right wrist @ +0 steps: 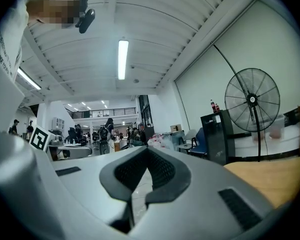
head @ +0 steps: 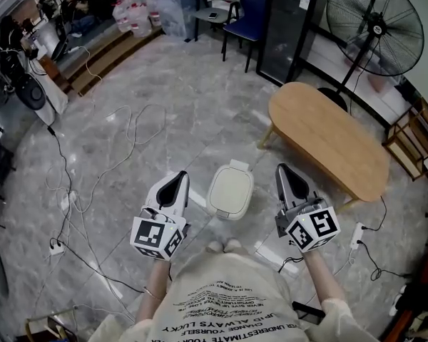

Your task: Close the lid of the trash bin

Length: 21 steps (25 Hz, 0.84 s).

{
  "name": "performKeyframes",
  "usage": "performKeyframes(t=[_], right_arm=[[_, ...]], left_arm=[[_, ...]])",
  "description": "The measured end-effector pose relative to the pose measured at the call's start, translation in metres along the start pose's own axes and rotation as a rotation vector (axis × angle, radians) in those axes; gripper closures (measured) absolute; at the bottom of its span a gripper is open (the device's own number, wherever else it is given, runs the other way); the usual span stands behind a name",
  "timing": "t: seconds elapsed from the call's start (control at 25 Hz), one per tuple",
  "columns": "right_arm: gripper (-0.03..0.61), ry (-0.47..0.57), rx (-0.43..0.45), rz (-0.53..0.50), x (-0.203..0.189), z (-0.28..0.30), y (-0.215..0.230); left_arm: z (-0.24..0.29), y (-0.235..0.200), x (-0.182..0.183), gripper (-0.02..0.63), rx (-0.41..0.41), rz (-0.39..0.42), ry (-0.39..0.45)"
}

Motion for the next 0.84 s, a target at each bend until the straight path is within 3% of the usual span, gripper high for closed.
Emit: performKeyframes(t=[0.84], right_arm=[[0.574, 0.008, -0.047, -0.045, -0.0035, -0.0061, 0.0007]], left_arm=[[0.0008, -0.0049, -0.0022, 0.591, 0.019, 0.020, 0.014]])
Point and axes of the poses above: the fingertips, and each gripper's own axes: z forward along the fingers, y to its right, x out of its top, the point moved 8 cm from there along -z, backward along the fingers, and after that the axes turned 7 degrees about y, right-handed, at the moved point
